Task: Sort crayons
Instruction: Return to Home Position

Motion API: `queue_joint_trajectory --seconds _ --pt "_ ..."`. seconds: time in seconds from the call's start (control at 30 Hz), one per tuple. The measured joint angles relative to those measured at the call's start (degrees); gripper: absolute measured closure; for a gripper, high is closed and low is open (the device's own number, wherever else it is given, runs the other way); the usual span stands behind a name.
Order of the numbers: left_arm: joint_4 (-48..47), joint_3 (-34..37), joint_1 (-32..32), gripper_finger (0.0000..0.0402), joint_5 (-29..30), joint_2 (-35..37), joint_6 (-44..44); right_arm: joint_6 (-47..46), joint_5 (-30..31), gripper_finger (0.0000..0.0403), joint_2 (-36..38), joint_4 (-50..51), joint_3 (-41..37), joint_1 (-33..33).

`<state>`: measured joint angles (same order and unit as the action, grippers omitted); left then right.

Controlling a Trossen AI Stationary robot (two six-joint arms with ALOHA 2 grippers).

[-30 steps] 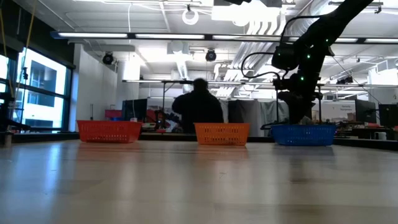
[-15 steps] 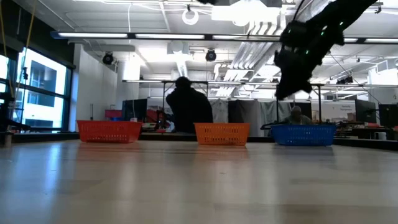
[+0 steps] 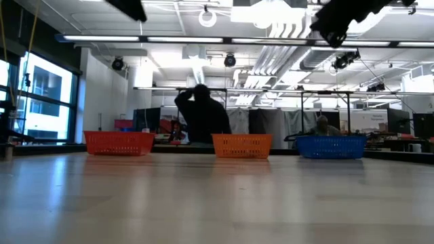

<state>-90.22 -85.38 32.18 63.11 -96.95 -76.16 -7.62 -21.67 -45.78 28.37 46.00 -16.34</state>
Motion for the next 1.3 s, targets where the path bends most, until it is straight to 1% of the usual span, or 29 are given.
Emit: queue_joint_trajectory --seconds 0.07,0.13,0.2,0.27,0.37,0.5,0.6,0.73,0.87,0.97,1.3 --pt "1.6 3.97 0.65 0.03 -1.53 0.64 -1.46 -0.77 4.77 0.0295 1.09 0.04 0.0 6.12" --pt "2.65 8.17 1.48 0.03 -4.24 1.44 -4.59 -2.13 12.0 0.0295 1.32 0.04 0.0 12.42" --pt "3.37 12.77 1.9 0.03 -6.21 1.69 -10.62 -3.18 19.23 0.0295 1.19 -1.63 -1.16 18.79" --pt "4.75 17.16 2.54 0.03 -7.81 1.61 -16.61 -4.09 23.8 0.0295 1.14 -5.53 -4.27 24.49" --pt "9.25 21.93 3.13 0.03 -7.53 1.71 -20.65 -5.69 27.49 0.0295 1.14 -13.17 -10.81 31.65" --pt "13.08 24.74 3.52 0.03 -5.9 1.78 -20.72 -6.82 29.32 0.0295 1.16 -26.24 -19.73 38.26" --pt "13.96 24.81 3.52 0.03 -4.23 1.79 -20.79 -7.95 32.15 0.0295 1.17 -34.86 -25.27 41.06" --pt "14.16 24.85 3.5 0.03 -2.14 1.79 -20.85 -7.96 36.27 0.0295 1.19 -43.14 -32.58 43.26" --pt "14.99 24.85 3.5 0.03 -1.86 1.79 -20.73 -10.39 38.76 0.0295 1.16 -54.99 -40.7 44.35" --pt "15.13 24.85 3.5 0.03 -1.84 1.79 -20.75 -9.72 39.03 0.0295 1.15 -64.24 -45.57 44.98" --pt "16.85 24.83 3.48 0.03 -1.88 1.77 -20.77 -6.71 39.96 0.0295 1.17 -61.6 -45.44 45.64"
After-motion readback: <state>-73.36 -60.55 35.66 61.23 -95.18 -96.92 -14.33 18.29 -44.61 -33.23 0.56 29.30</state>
